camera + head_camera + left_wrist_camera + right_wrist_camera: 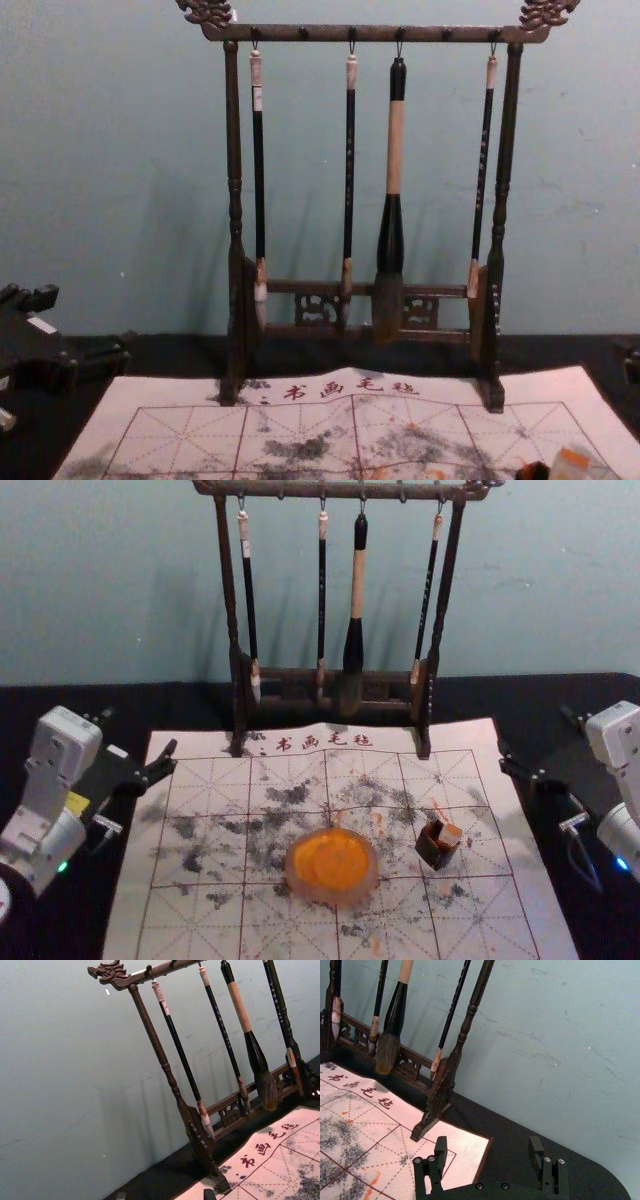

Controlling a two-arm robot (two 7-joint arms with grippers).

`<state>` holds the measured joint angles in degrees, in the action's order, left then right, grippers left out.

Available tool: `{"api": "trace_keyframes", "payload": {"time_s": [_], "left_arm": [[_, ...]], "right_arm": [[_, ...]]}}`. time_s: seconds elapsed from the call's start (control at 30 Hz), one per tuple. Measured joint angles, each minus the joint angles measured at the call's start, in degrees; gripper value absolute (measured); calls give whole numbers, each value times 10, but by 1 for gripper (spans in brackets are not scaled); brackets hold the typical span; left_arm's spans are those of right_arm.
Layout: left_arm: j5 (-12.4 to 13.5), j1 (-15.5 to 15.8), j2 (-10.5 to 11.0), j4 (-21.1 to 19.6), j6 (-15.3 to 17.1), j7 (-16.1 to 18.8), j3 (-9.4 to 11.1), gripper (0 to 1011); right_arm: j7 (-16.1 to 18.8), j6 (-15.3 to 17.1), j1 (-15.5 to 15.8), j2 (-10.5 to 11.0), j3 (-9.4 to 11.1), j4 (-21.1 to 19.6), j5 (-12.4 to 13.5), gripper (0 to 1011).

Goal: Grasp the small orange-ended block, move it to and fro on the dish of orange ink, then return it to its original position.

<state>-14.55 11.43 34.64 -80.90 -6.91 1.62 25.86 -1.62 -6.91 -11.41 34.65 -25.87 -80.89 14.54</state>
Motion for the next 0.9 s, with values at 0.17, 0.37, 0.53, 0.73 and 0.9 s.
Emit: {"api": "trace_keyframes", "payload": {"time_s": [0.17, 0.37, 0.53, 0.73, 0.9], "left_arm": [[0, 0, 0, 0, 0, 0, 0, 1001], [0, 0, 0, 0, 0, 0, 0, 1001], [0, 0, 0, 0, 0, 0, 0, 1002], [0, 0, 0, 0, 0, 0, 0, 1001], [0, 0, 0, 0, 0, 0, 0, 1001]], "right_arm": [[0, 0, 0, 0, 0, 0, 0, 1000], [0, 0, 0, 0, 0, 0, 0, 1000], [0, 0, 0, 0, 0, 0, 0, 1000], [0, 0, 0, 0, 0, 0, 0, 1000], [0, 0, 0, 0, 0, 0, 0, 1000]]}}
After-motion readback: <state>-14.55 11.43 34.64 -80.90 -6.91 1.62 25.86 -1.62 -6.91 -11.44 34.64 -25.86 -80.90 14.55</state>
